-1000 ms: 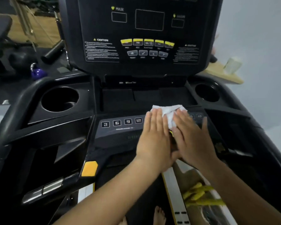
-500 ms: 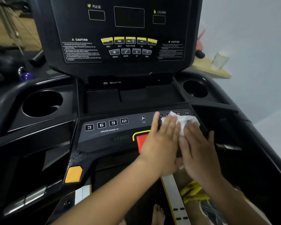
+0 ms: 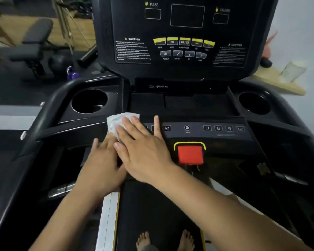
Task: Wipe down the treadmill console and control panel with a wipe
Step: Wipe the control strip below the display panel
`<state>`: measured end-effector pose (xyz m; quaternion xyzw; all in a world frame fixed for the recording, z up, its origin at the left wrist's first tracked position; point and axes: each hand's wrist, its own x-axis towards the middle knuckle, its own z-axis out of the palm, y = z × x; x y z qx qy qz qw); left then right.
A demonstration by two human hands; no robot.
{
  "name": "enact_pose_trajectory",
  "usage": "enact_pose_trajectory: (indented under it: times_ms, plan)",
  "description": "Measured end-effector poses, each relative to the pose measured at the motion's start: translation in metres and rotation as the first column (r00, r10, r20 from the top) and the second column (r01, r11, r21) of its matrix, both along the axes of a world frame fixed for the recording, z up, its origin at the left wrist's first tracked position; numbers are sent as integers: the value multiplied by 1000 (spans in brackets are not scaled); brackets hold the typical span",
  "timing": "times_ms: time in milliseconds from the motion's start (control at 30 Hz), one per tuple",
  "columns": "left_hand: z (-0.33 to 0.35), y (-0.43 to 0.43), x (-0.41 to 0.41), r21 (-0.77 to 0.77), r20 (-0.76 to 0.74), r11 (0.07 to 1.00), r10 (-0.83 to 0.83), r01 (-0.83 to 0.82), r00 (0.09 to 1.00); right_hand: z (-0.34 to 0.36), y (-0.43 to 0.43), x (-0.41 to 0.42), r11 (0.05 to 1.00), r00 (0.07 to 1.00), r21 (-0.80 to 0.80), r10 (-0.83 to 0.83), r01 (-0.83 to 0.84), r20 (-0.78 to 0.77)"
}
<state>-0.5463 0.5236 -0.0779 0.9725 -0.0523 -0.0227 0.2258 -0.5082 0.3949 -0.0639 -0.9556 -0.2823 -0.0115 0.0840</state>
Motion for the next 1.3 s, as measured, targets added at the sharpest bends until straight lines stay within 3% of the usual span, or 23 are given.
enact_pose_trajectory:
  times_ms: [33, 100, 233, 367, 500, 633, 733, 833, 933, 1067, 1300]
  plan:
    - [2, 1, -4, -93, 7, 995, 25, -24, 1000, 0, 1, -1, 1000, 1000, 2, 15, -15, -3]
    - [2, 2, -23, -111, 54, 993, 33, -27, 998, -4, -7, -18, 998, 998, 27, 55, -55, -18]
    - [-15, -16, -54, 124, 137, 992, -20, 3, 990, -14, -50, -55, 996, 997, 35, 78, -77, -14]
    - [-13, -74, -30, 262, 207, 961, -144, 87, 968, -8, -98, -37, 995, 996, -27, -93, 93, -9]
    - [3, -142, 13, 347, 163, 908, -305, 235, 939, -7, -166, -18, 951, 951, -26, -307, 308, 19]
    - [6, -215, 44, 430, 136, 817, -478, 383, 868, -12, -230, -8, 887, 888, 64, -459, 457, 26]
    - [4, -255, 57, 484, 115, 754, -557, 443, 822, -11, -258, -10, 795, 828, 234, -550, 560, -113]
    - [1, -271, 46, 521, 108, 694, -631, 497, 768, -18, -273, -35, 731, 799, 324, -570, 600, -193]
    - [-1, -256, 19, 487, 119, 667, -690, 564, 714, -32, -273, -72, 729, 791, 313, -585, 609, -177]
    - [-5, -198, 4, 484, 134, 706, -643, 517, 754, -38, -235, -86, 843, 864, 212, -503, 494, -9]
    - [10, -80, 19, 429, 120, 875, -302, 224, 946, -4, -114, -20, 956, 957, 53, -286, 288, -48]
